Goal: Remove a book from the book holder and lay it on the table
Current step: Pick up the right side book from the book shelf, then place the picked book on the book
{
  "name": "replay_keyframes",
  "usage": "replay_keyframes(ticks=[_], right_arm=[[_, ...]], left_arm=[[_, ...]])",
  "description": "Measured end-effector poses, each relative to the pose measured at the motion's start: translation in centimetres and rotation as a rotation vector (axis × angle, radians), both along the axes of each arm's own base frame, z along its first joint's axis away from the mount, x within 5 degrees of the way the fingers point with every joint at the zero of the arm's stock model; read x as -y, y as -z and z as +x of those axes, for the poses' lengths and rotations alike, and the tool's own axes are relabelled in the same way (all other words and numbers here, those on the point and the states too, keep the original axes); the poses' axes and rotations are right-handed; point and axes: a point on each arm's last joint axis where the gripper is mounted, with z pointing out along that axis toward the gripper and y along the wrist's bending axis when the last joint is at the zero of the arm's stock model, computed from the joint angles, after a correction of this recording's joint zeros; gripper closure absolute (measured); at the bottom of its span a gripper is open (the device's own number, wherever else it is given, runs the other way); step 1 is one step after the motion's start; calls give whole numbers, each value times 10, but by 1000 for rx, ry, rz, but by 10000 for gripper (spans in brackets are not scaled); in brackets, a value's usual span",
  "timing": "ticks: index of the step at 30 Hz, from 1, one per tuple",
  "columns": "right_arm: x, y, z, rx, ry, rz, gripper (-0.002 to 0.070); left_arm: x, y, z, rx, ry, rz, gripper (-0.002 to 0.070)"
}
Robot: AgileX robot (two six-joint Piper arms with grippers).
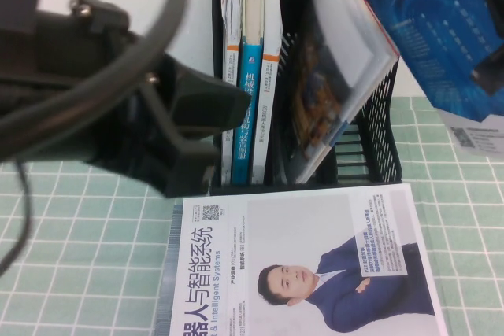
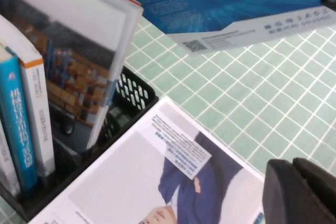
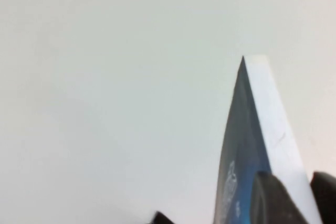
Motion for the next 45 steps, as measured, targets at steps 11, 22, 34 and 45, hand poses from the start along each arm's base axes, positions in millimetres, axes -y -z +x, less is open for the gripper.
replay_keyframes(ticks=[11,22,34,45], right_arm=[[-13,-22,-42,127,-223,-300,543],[-21,-17,-58,146,-396,-374,542],[-43,36,6,-32,-366,-493,543],[-122,48,15,70,-465,-775,543]], left_arm=[[-39,-27,-47,92,-2,-109,678],[-57,-37,-68,149,1,-167,678],[-57,-40,-67,167,-7,-195,678],[-52,-25,-62,129,-8,-162,678]])
